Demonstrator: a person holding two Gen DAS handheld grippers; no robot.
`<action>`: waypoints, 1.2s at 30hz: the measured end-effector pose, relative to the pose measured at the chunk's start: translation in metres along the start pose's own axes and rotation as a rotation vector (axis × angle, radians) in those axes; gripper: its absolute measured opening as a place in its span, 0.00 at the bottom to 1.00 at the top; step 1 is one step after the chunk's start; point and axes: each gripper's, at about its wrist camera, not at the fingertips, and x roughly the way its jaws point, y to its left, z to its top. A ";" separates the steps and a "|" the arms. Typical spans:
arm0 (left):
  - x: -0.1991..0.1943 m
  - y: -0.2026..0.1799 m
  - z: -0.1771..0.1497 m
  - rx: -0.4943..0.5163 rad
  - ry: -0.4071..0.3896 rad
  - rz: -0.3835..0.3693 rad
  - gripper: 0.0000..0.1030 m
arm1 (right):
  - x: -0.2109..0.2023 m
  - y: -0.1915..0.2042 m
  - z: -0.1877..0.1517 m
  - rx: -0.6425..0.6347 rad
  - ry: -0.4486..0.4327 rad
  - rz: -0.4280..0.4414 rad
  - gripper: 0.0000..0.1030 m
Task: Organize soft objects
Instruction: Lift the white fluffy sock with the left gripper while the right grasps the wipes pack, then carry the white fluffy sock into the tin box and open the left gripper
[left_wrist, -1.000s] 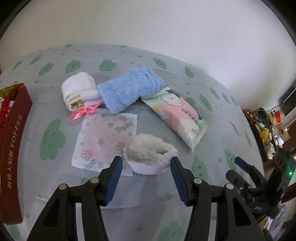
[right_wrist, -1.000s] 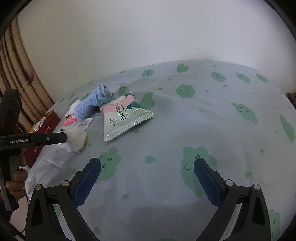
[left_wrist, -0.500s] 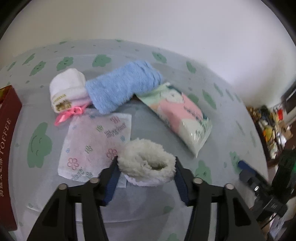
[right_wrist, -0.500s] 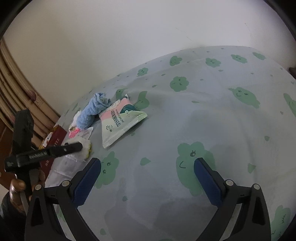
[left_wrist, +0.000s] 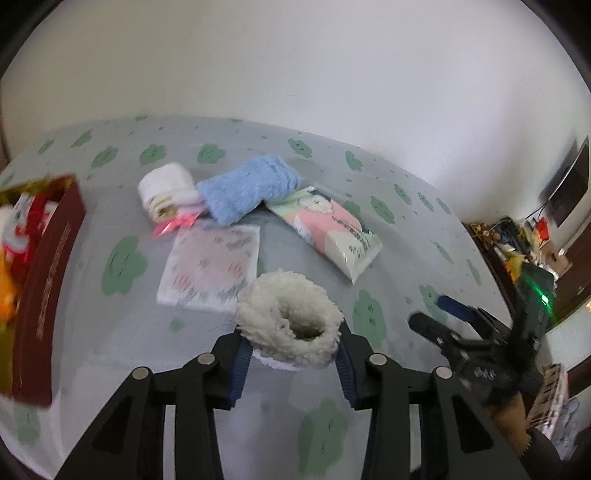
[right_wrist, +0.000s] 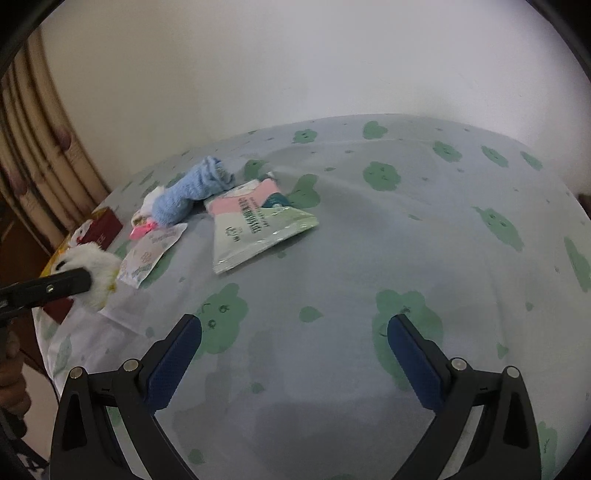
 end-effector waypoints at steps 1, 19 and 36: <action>-0.003 0.001 -0.003 -0.004 0.006 0.007 0.40 | 0.002 0.003 0.004 -0.013 0.005 0.007 0.98; -0.043 0.034 -0.022 -0.116 0.001 -0.010 0.41 | 0.126 0.041 0.102 -0.219 0.262 0.015 0.90; -0.051 0.030 -0.030 -0.117 -0.012 -0.024 0.42 | 0.007 0.016 0.017 -0.073 0.120 0.048 0.62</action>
